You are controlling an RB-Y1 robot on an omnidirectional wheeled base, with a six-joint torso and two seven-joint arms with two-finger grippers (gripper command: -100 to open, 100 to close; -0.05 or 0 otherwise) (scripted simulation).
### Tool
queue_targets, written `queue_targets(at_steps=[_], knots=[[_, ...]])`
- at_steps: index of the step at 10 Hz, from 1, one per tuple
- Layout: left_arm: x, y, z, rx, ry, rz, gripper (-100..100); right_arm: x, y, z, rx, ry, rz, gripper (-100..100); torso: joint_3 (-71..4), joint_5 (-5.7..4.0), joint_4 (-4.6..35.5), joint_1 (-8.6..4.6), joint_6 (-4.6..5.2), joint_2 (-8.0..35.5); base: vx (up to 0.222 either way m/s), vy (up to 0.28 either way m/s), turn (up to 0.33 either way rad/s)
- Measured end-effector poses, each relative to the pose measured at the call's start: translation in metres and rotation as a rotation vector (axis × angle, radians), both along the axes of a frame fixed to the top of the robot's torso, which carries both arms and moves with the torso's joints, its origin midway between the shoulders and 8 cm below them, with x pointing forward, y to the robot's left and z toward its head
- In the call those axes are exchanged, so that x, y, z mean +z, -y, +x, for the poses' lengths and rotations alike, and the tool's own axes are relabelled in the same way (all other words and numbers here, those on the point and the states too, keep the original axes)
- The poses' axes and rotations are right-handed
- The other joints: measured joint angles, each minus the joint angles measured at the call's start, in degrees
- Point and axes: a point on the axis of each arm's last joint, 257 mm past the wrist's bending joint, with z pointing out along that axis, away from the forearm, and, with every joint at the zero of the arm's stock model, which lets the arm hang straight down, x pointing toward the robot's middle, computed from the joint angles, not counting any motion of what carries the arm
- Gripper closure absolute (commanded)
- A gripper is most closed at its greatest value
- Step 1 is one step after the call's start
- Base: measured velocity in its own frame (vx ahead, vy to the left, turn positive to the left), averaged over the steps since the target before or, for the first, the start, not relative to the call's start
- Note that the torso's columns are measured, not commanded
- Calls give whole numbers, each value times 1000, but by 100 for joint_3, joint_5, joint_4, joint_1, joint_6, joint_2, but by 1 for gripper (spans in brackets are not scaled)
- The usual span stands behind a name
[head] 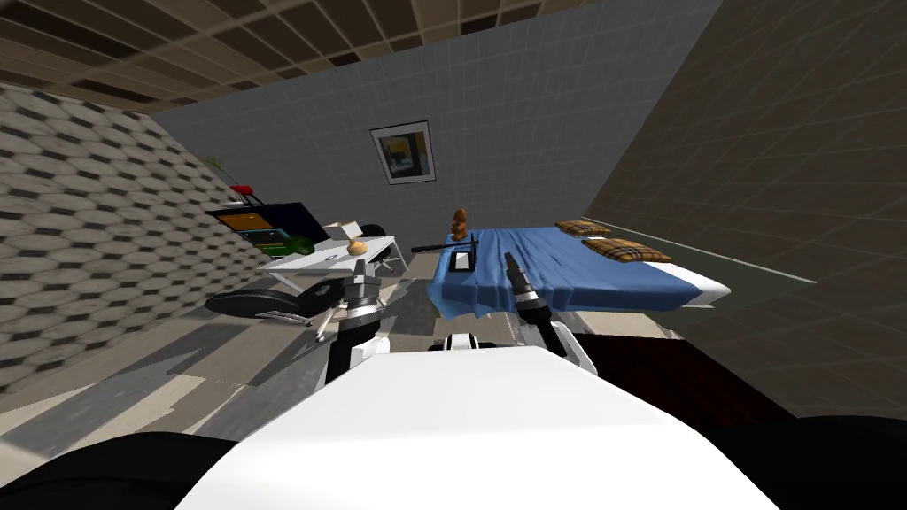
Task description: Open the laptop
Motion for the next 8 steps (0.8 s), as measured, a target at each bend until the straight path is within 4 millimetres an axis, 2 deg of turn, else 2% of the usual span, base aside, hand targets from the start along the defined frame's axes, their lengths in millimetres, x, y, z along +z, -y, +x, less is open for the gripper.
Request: queue_targets(at_steps=[8], knots=[[0, 0, 0, 0, 0, 0, 0, -80, -34, 46, 14, -216, -247, -100, 0, -3, 0, -9, 5, 0, -37, -43, 191]])
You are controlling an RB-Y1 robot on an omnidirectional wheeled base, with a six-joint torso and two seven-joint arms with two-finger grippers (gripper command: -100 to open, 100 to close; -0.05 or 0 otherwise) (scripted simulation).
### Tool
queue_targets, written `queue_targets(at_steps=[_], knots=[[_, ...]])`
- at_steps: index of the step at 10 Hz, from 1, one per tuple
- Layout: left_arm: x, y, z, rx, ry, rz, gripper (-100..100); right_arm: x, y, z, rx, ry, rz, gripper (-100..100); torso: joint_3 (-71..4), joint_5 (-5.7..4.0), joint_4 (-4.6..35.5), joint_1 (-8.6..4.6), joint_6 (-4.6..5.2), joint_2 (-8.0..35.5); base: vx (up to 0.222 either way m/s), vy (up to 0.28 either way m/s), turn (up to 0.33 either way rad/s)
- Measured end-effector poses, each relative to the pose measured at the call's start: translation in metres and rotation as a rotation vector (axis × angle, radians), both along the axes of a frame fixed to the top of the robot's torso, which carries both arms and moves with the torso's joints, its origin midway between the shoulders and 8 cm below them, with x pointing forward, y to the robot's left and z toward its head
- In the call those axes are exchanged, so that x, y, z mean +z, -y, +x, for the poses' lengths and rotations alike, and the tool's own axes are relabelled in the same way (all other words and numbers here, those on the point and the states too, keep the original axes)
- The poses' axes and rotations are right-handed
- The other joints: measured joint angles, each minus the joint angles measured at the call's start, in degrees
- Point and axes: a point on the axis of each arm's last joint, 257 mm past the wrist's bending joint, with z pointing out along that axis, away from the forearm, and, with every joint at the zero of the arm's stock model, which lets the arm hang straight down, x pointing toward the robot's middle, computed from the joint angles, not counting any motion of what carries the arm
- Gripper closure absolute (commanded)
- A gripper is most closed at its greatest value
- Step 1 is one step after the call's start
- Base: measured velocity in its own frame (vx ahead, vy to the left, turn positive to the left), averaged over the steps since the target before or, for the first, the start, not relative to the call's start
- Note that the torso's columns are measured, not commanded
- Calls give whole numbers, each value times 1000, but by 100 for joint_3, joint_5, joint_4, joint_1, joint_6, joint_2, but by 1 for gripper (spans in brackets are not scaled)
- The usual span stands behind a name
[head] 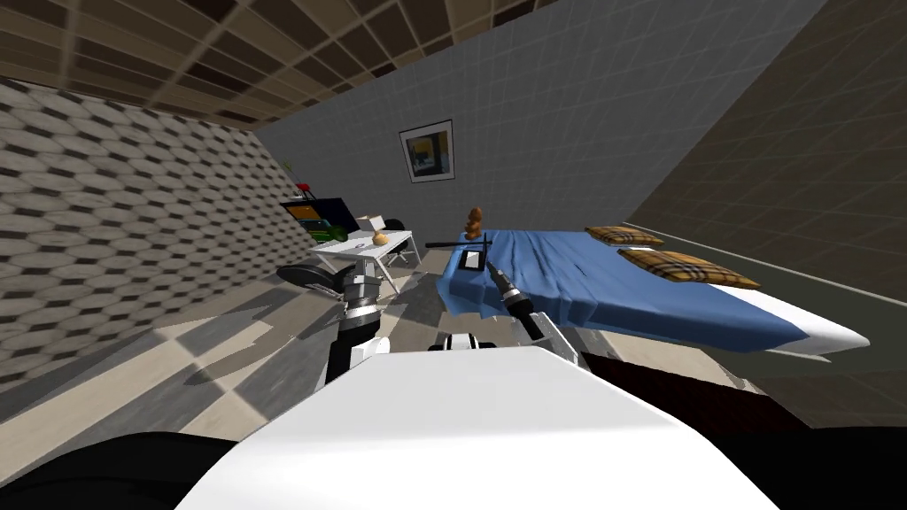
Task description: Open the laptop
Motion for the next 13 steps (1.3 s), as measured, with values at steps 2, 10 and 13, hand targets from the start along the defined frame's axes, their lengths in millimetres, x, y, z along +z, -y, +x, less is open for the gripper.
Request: queue_targets(at_steps=[2, 10, 13], knots=[[0, 0, 0, 0, 0, 0, 0, -20, -2, 7, -7, -45, -63, -100, 2, 3, 1, 10, 0, 4, -37, -25, 158], [0, 0, 0, 0, 0, 0, 0, -99, 2, 32, -61, -208, -372, -100, 1, 1, 0, 5, -6, 2, -28, -26, 167], [0, 0, 0, 0, 0, 0, 0, -129, 18, 46, -101, -262, -508, -100, 2, 1, 1, 3, -6, 4, -16, -16, 184]])
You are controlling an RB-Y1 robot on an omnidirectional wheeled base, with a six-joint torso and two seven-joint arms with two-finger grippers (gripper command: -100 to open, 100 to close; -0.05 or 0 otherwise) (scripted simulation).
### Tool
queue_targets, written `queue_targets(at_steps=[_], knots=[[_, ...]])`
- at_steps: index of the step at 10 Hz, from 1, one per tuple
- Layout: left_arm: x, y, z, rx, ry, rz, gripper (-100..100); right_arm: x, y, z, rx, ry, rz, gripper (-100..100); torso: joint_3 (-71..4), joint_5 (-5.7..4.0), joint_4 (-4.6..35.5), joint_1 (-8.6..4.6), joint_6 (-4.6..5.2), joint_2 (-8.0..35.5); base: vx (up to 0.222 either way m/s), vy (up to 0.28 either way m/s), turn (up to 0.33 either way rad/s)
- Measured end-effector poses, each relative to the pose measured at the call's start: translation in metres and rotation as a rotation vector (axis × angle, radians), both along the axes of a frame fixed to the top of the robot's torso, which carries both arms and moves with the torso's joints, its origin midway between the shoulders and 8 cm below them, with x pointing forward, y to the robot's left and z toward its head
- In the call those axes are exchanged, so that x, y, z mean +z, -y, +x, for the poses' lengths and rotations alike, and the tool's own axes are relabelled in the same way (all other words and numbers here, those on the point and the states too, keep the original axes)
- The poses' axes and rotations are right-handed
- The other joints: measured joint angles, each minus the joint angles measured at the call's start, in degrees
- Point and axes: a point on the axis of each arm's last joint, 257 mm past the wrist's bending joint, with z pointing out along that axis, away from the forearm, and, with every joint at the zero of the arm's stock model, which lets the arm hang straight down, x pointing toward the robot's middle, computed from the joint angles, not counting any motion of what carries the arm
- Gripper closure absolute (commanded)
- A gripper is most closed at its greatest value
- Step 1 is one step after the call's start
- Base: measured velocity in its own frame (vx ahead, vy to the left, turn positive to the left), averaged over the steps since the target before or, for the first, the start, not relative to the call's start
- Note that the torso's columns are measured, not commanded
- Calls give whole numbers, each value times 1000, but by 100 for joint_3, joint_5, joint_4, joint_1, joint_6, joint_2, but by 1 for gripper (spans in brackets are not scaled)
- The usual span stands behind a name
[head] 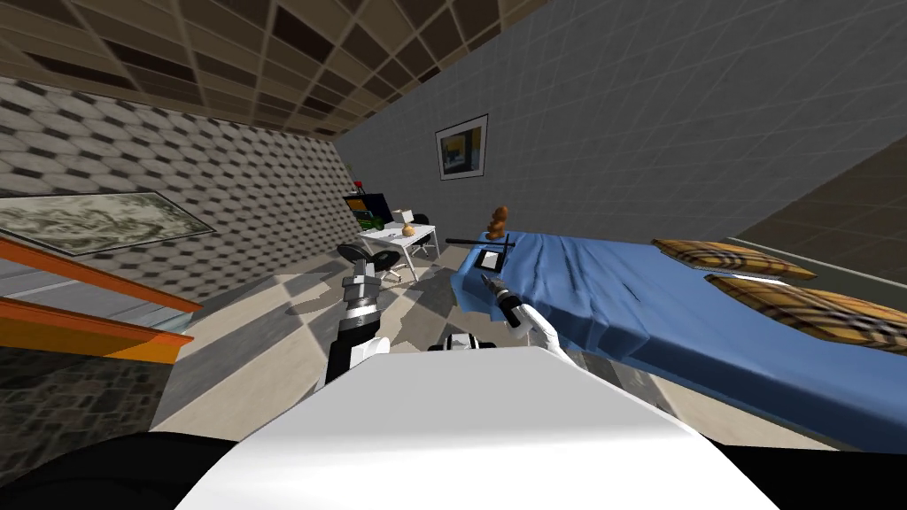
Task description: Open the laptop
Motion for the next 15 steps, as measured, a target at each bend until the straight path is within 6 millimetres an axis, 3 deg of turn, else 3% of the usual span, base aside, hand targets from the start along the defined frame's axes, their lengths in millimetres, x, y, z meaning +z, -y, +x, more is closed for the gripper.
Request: queue_targets(at_steps=[6, 15], knots=[[0, 0, 0, 0, 0, 0, 0, -41, 50, 7, -90, -81, -250, -100, -1, 1, 0, 0, 1, -2, 4, -7, 111], [0, 0, 0, 0, 0, 0, 0, -78, 130, 11, -239, -167, -566, -100, 0, 0, 0, 2, 0, -1, 26, 0, 92]])
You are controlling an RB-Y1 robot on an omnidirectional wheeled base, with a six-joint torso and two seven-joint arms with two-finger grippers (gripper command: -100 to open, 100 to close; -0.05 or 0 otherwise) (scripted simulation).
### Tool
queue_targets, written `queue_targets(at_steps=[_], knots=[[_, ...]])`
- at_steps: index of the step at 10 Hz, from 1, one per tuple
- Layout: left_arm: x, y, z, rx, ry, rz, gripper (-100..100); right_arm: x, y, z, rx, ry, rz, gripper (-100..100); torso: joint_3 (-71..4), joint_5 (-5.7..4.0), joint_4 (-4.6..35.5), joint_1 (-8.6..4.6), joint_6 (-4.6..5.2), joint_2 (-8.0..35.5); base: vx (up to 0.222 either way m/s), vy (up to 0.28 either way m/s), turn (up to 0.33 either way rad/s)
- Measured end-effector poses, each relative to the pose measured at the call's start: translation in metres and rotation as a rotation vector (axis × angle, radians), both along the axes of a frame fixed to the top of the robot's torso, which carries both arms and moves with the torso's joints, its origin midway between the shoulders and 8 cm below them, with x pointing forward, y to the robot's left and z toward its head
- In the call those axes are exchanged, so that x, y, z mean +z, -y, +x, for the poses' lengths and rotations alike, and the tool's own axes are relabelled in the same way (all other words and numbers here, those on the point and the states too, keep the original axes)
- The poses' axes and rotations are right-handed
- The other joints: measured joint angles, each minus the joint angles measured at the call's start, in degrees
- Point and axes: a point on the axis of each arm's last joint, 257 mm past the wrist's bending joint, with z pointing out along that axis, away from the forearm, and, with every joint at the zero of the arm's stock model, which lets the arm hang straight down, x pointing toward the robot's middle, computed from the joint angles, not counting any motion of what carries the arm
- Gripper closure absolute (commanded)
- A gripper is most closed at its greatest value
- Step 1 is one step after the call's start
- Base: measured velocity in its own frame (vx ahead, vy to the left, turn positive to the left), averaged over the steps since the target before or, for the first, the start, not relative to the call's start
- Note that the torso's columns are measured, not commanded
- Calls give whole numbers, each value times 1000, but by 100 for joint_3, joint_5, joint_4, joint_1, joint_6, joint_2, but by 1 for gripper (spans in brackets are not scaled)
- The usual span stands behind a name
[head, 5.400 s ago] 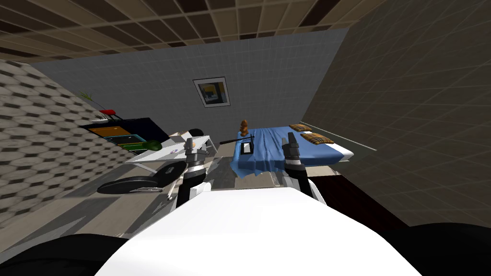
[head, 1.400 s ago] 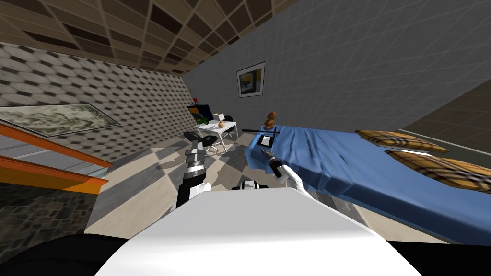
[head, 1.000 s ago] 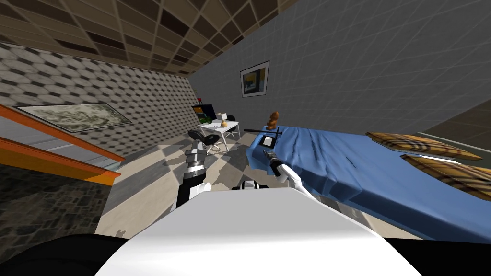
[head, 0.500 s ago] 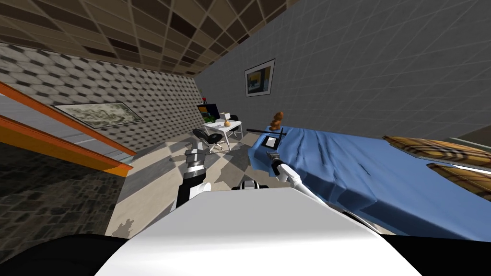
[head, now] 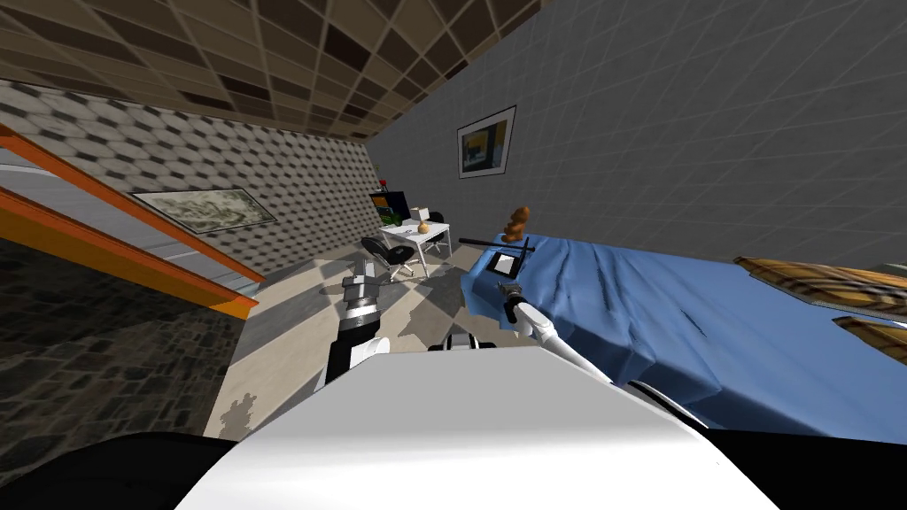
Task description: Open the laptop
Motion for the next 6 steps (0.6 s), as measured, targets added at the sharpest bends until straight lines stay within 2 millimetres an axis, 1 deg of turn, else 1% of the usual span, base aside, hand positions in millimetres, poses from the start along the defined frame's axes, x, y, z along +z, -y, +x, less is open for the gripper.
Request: queue_targets(at_steps=[1, 3, 6], knots=[[0, 0, 0, 0, 0, 0, 0, -2, 17, 0, -20, -10, -59, -100, -7, 1, -3, 1, 1, -10, 50, -3, 56], [0, 0, 0, 0, 0, 0, 0, -7, 40, -2, -62, -30, -142, -100, -2, -2, -1, -6, 2, -2, 45, -7, 67], [0, 0, 0, 0, 0, 0, 0, -7, 72, -6, -120, -51, -244, -100, 1, 1, 0, 0, 4, 3, 46, 7, 62]])
